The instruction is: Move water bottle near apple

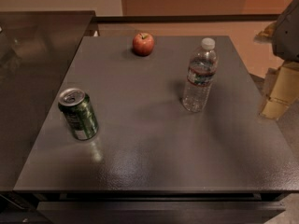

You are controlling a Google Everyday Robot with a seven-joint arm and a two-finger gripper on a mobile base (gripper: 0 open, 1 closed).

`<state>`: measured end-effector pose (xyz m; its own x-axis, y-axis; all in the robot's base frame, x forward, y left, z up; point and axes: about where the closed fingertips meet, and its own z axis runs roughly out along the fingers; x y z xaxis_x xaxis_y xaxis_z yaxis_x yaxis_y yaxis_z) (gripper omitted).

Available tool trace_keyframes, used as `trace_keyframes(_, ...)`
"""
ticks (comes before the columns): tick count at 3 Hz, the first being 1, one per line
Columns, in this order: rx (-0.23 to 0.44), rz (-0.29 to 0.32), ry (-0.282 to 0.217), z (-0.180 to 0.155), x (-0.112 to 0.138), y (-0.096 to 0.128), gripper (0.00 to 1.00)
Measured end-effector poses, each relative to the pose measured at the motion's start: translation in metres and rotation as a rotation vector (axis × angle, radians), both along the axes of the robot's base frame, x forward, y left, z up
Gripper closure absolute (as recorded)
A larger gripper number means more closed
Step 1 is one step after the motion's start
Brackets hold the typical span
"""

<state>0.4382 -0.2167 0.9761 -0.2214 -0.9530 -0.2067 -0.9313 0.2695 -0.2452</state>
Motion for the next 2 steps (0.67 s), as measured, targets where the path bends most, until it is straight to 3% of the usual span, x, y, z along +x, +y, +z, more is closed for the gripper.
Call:
trace_keyframes(1, 0.007, 0.010, -0.005, 0.000, 0.002, 0.002, 0.00)
trace_keyframes(2, 0.062, 0.017, -0.008, -0.008, 0.016, 0.007, 0.00)
